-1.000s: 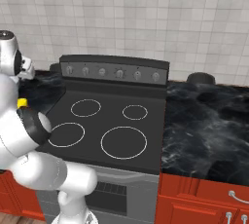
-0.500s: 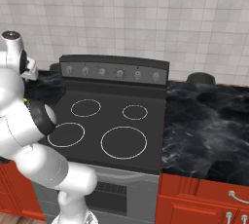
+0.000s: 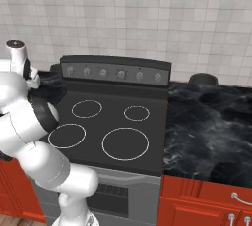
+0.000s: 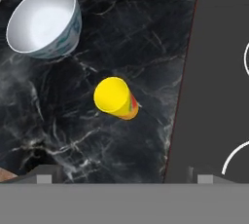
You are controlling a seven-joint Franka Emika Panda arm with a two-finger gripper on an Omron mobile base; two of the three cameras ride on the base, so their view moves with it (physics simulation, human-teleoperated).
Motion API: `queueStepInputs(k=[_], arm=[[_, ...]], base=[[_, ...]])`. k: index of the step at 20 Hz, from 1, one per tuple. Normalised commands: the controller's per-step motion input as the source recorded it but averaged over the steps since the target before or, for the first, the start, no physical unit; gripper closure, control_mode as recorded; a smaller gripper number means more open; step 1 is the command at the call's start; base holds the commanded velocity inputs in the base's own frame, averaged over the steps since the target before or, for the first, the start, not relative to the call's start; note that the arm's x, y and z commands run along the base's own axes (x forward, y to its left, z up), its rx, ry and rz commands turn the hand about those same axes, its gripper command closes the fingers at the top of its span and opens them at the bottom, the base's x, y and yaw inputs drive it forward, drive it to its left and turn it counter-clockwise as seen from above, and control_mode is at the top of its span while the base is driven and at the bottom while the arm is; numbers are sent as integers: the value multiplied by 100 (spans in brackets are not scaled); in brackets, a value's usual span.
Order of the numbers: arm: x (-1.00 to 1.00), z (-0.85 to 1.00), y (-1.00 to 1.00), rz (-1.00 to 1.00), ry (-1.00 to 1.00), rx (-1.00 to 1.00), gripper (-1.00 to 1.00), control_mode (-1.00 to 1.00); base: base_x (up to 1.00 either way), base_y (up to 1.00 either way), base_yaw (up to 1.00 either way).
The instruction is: Pick the cup and bowl from the counter and place them on the counter next to the sink.
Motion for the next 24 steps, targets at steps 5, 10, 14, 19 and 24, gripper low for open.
queueStepInputs(k=[5, 10, 14, 19, 24], arm=[[1, -26, 6, 0, 0, -1, -100, -100], [2, -14, 12, 0, 0, -2, -100, -100], [12, -17, 14, 0, 0, -2, -100, -100], [17, -14, 7, 0, 2, -1, -100, -100], [26, -17, 0, 0, 4, 0, -100, -100]], base=[[0, 0, 0], [0, 0, 0], [0, 0, 0], [0, 0, 0], [0, 0, 0]])
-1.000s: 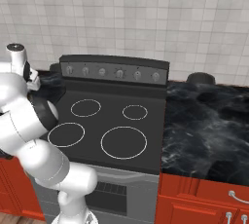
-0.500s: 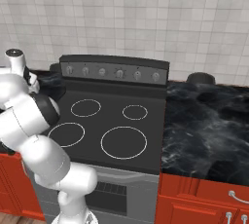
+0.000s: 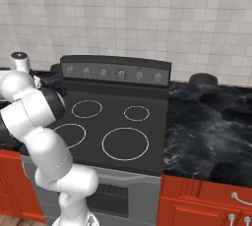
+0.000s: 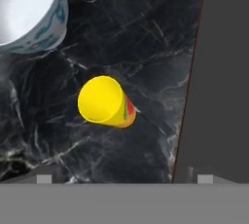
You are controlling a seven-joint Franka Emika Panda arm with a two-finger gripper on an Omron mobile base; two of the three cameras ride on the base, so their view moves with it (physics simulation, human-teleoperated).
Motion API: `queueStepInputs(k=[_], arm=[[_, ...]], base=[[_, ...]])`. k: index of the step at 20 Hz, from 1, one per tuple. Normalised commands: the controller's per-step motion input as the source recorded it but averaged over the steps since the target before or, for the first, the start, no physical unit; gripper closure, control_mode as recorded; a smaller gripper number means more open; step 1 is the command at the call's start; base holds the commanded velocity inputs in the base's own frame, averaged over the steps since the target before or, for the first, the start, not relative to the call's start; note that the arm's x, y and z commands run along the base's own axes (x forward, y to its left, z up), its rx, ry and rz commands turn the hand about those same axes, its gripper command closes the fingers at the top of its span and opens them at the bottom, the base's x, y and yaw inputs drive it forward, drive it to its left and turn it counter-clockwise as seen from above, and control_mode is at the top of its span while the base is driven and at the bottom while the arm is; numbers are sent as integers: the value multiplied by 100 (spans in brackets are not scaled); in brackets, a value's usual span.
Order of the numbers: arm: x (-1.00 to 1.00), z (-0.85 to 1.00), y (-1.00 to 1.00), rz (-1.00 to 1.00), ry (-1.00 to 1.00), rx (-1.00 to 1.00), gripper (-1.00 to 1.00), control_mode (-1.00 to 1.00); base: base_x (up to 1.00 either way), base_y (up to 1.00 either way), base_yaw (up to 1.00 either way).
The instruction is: Pick the cup and bowl from the counter and place them on the counter next to the sink.
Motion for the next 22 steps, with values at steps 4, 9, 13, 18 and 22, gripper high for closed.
queueStepInputs(k=[4, 9, 13, 18, 22], arm=[[32, -16, 7, 0, 3, -1, -100, -100], [29, -8, 21, 0, 2, -6, -100, -100], [7, -1, 28, 0, 0, -5, -100, -100], [5, -6, 25, 0, 0, -2, -100, -100], [4, -20, 18, 0, 2, 0, -100, -100]], base=[[0, 0, 0], [0, 0, 0], [0, 0, 0], [0, 0, 0], [0, 0, 0]])
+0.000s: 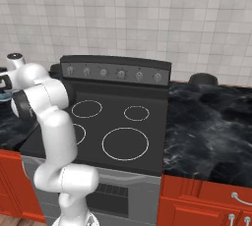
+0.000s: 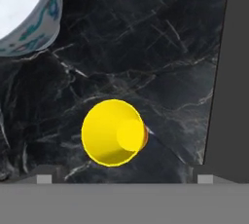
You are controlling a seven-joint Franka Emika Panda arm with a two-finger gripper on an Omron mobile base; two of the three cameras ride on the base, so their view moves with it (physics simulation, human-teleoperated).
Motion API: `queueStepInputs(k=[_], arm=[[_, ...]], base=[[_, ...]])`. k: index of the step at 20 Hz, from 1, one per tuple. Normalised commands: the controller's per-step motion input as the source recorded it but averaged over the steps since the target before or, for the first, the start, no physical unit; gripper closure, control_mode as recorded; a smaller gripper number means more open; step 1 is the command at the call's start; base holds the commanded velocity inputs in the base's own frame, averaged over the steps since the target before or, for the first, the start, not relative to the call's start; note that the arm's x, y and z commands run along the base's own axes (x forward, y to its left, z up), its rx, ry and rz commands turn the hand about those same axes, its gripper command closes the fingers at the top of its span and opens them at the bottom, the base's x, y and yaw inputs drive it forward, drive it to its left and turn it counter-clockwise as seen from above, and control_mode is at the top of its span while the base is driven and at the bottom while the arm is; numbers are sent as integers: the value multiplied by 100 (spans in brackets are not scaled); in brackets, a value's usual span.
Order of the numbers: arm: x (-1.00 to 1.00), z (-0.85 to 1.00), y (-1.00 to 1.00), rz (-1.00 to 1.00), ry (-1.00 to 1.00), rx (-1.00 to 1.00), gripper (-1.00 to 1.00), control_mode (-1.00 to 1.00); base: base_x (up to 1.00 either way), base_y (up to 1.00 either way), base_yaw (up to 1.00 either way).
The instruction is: Pick the cup and bowl from the counter and place them on the counter next to the sink.
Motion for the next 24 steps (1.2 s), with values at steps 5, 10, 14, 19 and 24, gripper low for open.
queueStepInputs(k=[5, 10, 14, 19, 24], arm=[[13, -24, 2, 0, 2, 0, -100, -100], [4, -13, 0, -3, 2, 0, -100, -100], [0, -1, 0, -3, 0, 0, -100, -100], [0, -20, 0, -3, 0, 0, -100, -100], [0, -16, -1, -4, 0, 0, -100, -100]], base=[[0, 0, 0], [0, 0, 0], [0, 0, 0], [0, 0, 0], [0, 0, 0]])
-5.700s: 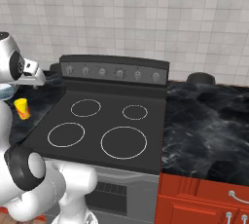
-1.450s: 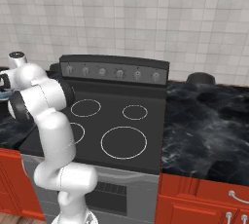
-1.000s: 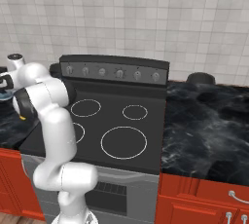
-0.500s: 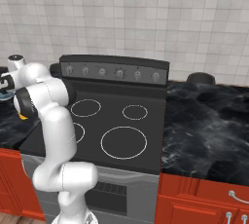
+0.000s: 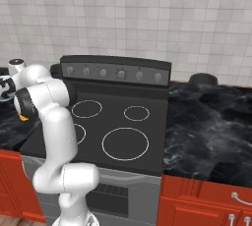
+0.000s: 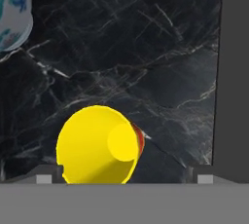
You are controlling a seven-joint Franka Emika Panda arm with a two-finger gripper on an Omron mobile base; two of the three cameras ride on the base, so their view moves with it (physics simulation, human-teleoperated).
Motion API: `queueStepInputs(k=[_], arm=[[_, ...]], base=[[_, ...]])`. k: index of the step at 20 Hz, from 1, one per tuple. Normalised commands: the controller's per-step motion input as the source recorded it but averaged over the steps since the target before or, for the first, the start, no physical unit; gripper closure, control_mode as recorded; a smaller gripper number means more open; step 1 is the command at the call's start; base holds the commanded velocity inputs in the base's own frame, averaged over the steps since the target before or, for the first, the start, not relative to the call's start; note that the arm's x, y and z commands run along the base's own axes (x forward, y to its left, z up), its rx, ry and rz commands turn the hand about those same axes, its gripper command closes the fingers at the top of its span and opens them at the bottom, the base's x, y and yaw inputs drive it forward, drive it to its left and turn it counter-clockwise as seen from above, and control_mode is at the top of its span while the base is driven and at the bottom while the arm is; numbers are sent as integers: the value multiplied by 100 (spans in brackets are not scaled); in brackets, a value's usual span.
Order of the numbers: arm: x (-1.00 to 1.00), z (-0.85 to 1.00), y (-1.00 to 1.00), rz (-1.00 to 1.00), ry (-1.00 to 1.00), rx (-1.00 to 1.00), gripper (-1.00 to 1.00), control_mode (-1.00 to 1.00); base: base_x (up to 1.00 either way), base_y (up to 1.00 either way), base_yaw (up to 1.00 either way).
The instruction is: Pick the cup and bowl from the counter and place them on the counter next to the sink.
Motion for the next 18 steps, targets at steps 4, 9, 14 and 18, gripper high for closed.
queueStepInputs(k=[4, 9, 14, 18], arm=[[0, -7, -1, -4, 0, 0, -100, -100], [0, -9, -3, -3, 0, 0, -100, -100], [0, -13, -7, -5, 0, 0, -100, -100], [0, -4, -17, -4, 0, 0, -100, -100]], base=[[0, 0, 0], [0, 0, 0], [0, 0, 0], [0, 0, 0]])
